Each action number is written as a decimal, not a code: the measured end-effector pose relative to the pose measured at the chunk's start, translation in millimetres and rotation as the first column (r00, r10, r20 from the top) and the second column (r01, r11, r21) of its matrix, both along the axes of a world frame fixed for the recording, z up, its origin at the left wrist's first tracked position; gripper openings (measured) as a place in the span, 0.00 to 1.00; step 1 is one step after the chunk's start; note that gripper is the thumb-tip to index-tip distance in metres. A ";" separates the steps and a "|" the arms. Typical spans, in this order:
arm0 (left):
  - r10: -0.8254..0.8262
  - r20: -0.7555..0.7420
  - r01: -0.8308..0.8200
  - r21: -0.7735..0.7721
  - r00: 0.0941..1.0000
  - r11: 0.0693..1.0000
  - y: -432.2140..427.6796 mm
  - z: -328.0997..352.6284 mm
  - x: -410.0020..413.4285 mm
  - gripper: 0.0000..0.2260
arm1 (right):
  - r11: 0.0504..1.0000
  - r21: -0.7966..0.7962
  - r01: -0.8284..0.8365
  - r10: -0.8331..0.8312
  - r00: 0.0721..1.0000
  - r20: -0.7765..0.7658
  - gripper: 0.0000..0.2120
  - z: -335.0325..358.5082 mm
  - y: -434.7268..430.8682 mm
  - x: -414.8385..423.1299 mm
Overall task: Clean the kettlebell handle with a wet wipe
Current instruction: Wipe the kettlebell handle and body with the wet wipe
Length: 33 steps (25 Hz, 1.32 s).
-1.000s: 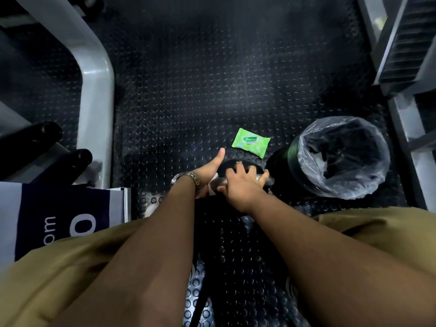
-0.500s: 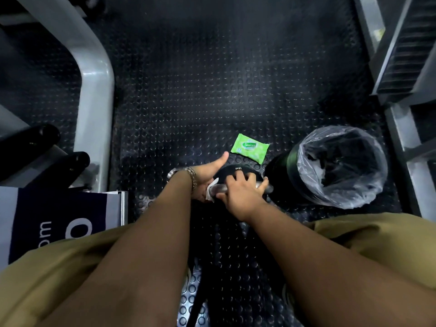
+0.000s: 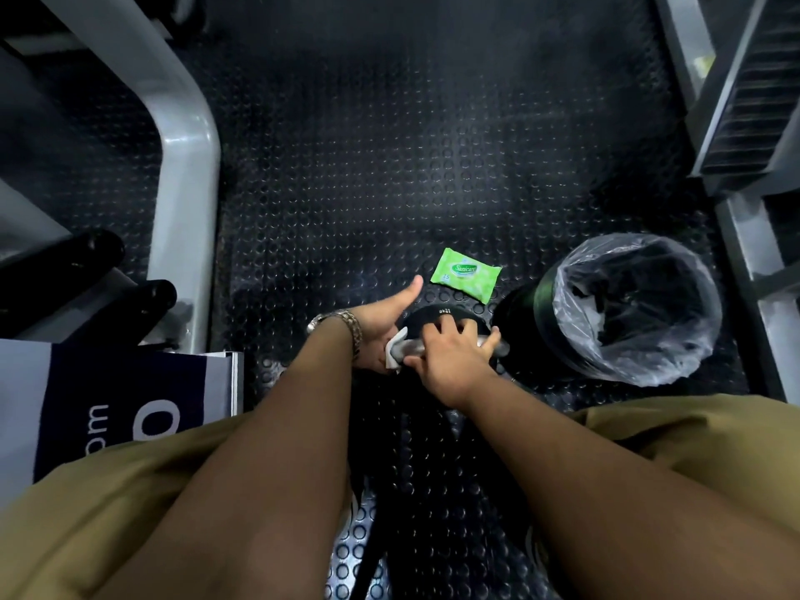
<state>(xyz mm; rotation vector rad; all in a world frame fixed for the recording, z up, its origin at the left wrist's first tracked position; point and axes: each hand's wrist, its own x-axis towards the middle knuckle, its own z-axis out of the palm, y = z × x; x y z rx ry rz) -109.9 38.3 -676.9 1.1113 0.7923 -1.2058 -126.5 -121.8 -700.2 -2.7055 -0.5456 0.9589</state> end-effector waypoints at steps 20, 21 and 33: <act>0.153 0.106 -0.167 0.147 0.983 0.975 -20.5 -29.3 -21.3 0.33 | 1.000 -0.026 -0.017 0.017 1.000 0.003 0.22 0.5 0.8 -0.4; 0.125 0.081 -0.134 0.113 0.989 0.985 -15.3 -22.2 -18.0 0.34 | 0.999 -0.029 -0.014 0.014 1.000 0.000 0.22 0.2 0.7 -0.5; -0.073 0.099 0.049 0.229 0.992 0.972 -15.8 -36.8 -14.5 0.42 | 0.999 -0.046 -0.021 0.020 1.000 -0.018 0.24 3.8 2.1 1.5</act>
